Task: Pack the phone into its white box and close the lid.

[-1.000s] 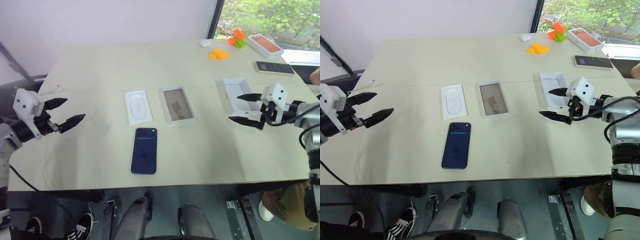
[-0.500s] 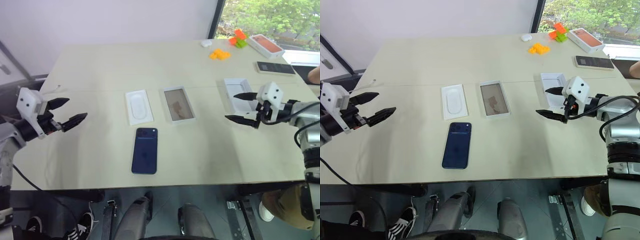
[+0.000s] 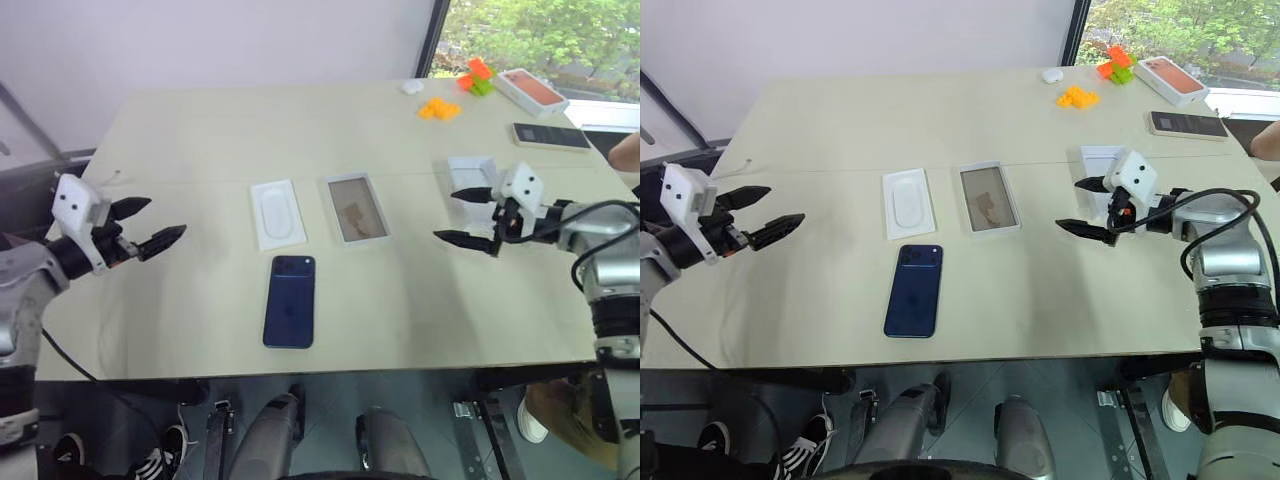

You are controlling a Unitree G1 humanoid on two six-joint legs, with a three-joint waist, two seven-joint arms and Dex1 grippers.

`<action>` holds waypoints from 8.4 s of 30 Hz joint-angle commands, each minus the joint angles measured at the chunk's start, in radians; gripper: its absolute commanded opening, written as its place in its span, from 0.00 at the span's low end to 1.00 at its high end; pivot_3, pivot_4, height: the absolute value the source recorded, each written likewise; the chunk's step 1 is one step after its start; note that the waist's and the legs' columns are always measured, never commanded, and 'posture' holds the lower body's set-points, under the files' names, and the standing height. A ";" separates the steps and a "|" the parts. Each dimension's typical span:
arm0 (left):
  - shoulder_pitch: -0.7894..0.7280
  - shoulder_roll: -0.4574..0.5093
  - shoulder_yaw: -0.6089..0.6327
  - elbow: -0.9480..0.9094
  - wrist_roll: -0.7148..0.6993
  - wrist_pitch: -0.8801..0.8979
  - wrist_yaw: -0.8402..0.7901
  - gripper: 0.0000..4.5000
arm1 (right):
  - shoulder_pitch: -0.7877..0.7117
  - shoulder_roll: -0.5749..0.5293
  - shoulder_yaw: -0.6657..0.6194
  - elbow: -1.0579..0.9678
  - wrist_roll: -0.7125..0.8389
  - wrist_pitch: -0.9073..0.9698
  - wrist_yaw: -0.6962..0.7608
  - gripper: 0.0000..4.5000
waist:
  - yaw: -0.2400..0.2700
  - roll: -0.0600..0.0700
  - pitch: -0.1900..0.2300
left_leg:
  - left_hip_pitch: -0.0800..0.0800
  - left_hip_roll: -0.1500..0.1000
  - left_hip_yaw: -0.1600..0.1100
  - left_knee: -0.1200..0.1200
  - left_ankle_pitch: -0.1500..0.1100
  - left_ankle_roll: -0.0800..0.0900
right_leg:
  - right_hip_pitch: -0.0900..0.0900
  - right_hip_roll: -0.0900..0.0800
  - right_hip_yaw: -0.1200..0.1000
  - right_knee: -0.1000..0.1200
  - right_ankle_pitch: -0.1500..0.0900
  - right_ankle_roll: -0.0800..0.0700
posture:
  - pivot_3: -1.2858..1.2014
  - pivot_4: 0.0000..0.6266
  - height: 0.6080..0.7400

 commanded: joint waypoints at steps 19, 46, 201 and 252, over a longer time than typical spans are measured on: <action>-0.320 -0.414 -0.147 0.038 0.077 0.465 0.588 0.98 | -0.023 0.181 0.070 -0.274 0.014 0.086 -0.140 0.99 | 0.003 -0.002 0.000 | 0.000 -0.001 -0.002 0.007 0.002 0.002 | 0.004 0.002 -0.002 0.004 0.002 0.003 | 0.52 0.24 1.00; -0.551 -0.671 -0.172 0.414 0.157 0.424 0.739 0.87 | 0.030 0.174 0.054 -0.345 0.017 0.117 -0.189 1.00 | 0.005 -0.002 0.000 | 0.000 -0.001 -0.004 0.014 0.001 0.002 | 0.007 0.003 -0.004 0.005 0.003 0.005 | 0.52 0.24 1.00; -0.635 -0.759 -0.363 0.424 0.288 0.006 0.389 0.00 | -0.146 0.331 0.123 -0.041 -0.143 0.112 -0.413 0.01 | -0.003 -0.003 0.000 | -0.003 0.000 -0.004 0.013 0.002 0.001 | 0.005 0.004 -0.005 0.005 0.004 0.005 | 0.52 0.24 1.00; 0.233 -0.110 0.055 -0.316 -0.413 0.557 0.095 1.00 | -0.038 0.228 0.234 -0.400 -0.048 0.112 0.037 0.89 | -0.001 -0.001 0.000 | -0.001 0.003 -0.003 -0.001 0.002 -0.004 | -0.002 0.003 0.000 -0.001 0.003 -0.004 | 0.52 0.24 1.00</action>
